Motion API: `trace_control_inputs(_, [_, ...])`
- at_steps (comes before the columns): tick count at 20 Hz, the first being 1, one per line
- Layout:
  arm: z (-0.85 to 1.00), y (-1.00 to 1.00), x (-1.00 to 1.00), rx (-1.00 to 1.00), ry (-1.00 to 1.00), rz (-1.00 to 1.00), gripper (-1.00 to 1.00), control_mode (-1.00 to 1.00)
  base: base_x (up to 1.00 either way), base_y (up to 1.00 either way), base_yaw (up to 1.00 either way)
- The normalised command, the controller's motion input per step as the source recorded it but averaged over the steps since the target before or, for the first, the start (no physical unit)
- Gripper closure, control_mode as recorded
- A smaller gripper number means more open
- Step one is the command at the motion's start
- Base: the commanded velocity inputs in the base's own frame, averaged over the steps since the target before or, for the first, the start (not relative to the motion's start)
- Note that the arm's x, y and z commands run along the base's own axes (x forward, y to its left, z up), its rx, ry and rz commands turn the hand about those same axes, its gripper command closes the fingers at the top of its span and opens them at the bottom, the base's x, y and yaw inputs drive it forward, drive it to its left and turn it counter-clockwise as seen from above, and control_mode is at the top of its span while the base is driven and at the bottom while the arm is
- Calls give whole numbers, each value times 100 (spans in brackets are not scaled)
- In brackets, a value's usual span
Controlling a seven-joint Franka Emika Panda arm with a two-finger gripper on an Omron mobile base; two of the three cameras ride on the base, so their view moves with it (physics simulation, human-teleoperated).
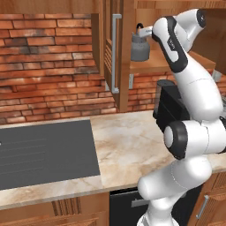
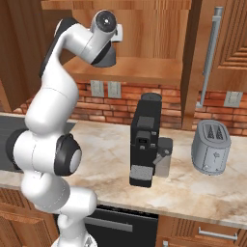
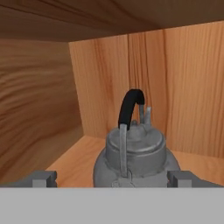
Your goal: Open the cabinet, pick the kettle from the cabinet, and place it in the sink.
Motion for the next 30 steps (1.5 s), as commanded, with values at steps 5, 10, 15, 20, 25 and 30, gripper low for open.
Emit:
trace_control_inputs(5, [-6,8,11,0,0,-2,-100,-100,0,0,0])
trace_control_inputs(10, [-3,5,16,0,0,-4,-100,-100,0,0,0])
trace_control_inputs(15, [0,0,17,0,0,-4,-100,-100,0,0,0])
trace_control_inputs(20, [0,0,16,0,0,-4,-100,-100,0,0,0])
trace_control_inputs(25, [0,2,13,0,0,-3,-100,-100,0,0,0])
trace_control_inputs(30, [0,1,14,0,0,-2,-100,-100,0,0,0])
